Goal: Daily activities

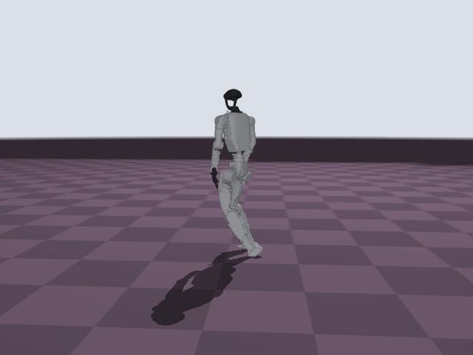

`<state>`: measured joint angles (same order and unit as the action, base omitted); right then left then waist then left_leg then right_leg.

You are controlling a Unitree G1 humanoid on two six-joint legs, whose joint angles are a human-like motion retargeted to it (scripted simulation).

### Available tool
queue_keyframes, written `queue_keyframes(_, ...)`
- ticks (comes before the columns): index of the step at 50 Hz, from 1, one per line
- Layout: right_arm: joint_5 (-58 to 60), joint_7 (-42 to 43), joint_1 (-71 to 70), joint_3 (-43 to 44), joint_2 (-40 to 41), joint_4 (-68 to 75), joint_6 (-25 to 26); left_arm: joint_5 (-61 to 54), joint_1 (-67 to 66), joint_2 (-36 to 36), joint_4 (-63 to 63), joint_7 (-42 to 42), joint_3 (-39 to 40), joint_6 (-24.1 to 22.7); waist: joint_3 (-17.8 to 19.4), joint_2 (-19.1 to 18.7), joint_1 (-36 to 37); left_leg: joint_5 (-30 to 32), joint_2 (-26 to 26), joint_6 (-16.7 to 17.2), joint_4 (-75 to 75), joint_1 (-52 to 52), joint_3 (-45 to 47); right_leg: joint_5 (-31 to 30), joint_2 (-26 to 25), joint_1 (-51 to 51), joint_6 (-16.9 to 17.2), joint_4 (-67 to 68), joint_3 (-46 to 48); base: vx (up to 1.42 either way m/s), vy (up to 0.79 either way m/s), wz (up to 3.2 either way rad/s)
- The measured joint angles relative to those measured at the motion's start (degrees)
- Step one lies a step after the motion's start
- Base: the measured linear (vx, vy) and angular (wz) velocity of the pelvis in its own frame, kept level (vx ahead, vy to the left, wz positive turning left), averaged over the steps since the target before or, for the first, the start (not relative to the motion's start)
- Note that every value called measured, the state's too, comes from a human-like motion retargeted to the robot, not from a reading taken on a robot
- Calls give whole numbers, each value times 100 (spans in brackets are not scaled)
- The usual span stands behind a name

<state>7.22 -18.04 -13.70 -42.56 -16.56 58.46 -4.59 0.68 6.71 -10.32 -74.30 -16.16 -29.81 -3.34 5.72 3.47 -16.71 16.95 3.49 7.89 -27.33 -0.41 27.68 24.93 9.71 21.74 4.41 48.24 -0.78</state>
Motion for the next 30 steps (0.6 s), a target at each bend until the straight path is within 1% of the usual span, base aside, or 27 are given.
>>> queue_keyframes(2,29,-14,8,-10,49,63,0,9,-62,-12,-28,-41,18,7,-72,85,18,235,198,39,396,115,116,35,227,5,-82,52,161,-19,5,-237)
queue_keyframes(3,40,-17,22,-18,71,89,1,18,-103,-11,-37,-49,22,9,-82,120,24,270,235,26,417,119,189,66,299,2,-93,111,209,-20,4,-219)
queue_keyframes(5,47,-48,-13,7,121,157,17,35,-135,-34,-51,-89,46,5,-191,167,80,645,483,120,1103,309,190,36,389,-37,-101,-38,267,-16,2,-204)
queue_keyframes(6,50,-50,-10,13,149,177,20,37,-173,-30,-52,-85,57,2,-198,208,94,695,540,105,1150,325,224,67,435,-45,-86,5,265,-17,1,-185)
queue_keyframes(8,45,-70,-62,53,216,232,27,39,-200,-53,-50,-88,79,-6,-267,235,163,1016,719,174,1721,480,170,53,435,-94,-69,-155,273,-16,0,-168)
queue_keyframes(10,38,-68,-46,62,282,266,37,41,-276,-33,-50,-94,88,-15,-272,314,192,1168,850,116,1891,548,216,117,492,-86,-24,-62,213,-15,-1,-147)
queue_keyframes(12,24,-102,-125,114,349,297,52,50,-266,-83,-33,-86,114,-35,-345,267,298,1288,935,263,2331,683,60,75,340,-173,3,-386,183,-8,-2,-135)
queue_keyframes(13,26,-94,-101,110,378,303,51,52,-309,-66,-29,-85,120,-41,-317,308,314,1290,965,230,2251,680,77,123,357,-169,37,-297,127,-9,-2,-119)
queue_keyframes(15,25,-114,-169,169,437,319,58,63,-278,-114,-18,-100,134,-50,-405,233,401,1301,984,353,2523,722,-80,35,187,-236,69,-671,110,-6,-3,-107)
queue_keyframes(17,21,-105,-127,174,487,326,55,86,-331,-100,-9,-72,137,-65,-357,287,439,1297,985,342,2328,671,-109,80,177,-240,126,-583,28,-9,-4,-86)
queue_keyframes(18,16,-116,-164,211,508,327,58,102,-299,-130,-4,-69,148,-70,-430,241,473,1303,981,403,2463,656,-203,1,95,-266,142,-827,40,-5,-4,-77)
queue_keyframes(20,21,-111,-115,217,551,334,53,121,-350,-119,4,-50,150,-84,-375,285,518,1299,959,416,2231,591,-238,31,73,-268,188,-729,-32,-8,-4,-70)
queue_keyframes(22,13,-119,-161,281,585,332,50,150,-302,-168,7,-45,155,-90,-487,228,570,1304,953,492,2395,537,-383,-99,-37,-287,219,-1085,-19,-4,-4,-59)
queue_keyframes(23,9,-109,-123,278,604,336,46,156,-339,-154,6,-32,157,-94,-440,258,589,1302,934,491,2225,497,-381,-70,-37,-283,237,-975,-58,-7,-4,-54)
queue_keyframes(25,-5,-125,-166,334,629,328,44,189,-292,-201,5,-30,162,-104,-545,218,635,1305,940,544,2375,453,-506,-184,-116,-303,271,-1297,-45,-4,-3,-48)
queue_keyframes(27,-5,-113,-122,336,662,328,37,222,-343,-196,6,-30,158,-110,-489,252,674,1303,908,552,2138,381,-525,-164,-133,-297,297,-1180,-98,-6,-3,-45)
queue_keyframes(28,-12,-127,-155,369,672,320,36,241,-313,-228,11,-34,163,-112,-551,233,693,1305,921,577,2248,366,-596,-224,-166,-307,311,-1361,-87,-3,-3,-40)
queue_keyframes(30,-13,-125,-117,372,702,313,26,270,-360,-227,15,-39,157,-117,-506,256,734,1304,890,589,2037,296,-609,-210,-188,-298,334,-1263,-132,-6,-3,-39)
